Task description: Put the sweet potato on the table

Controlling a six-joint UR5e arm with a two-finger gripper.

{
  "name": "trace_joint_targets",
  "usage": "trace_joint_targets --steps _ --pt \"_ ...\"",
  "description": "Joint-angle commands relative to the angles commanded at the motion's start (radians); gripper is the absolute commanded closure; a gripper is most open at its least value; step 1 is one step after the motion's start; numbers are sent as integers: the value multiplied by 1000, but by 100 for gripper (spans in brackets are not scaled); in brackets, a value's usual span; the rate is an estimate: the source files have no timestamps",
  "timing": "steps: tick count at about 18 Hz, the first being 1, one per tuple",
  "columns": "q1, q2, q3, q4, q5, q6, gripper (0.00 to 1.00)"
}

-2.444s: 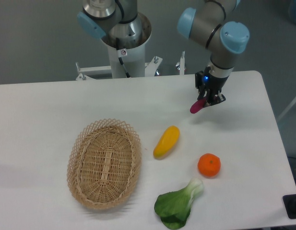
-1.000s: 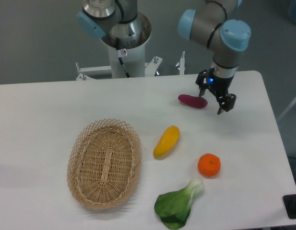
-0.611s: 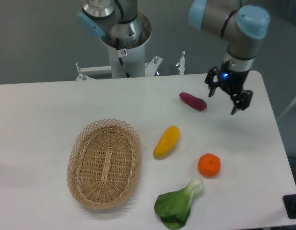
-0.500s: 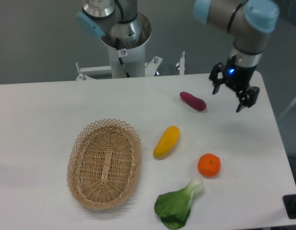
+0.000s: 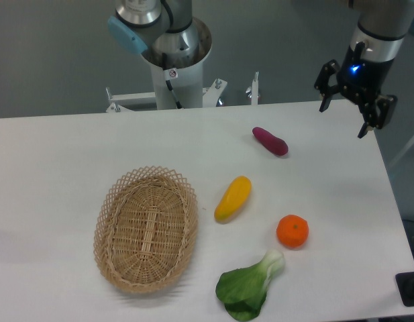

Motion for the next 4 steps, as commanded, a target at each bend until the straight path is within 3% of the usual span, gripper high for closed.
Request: trace_joint_targets --steps 4 --pt "-3 0 2 0 -3 -29 0"
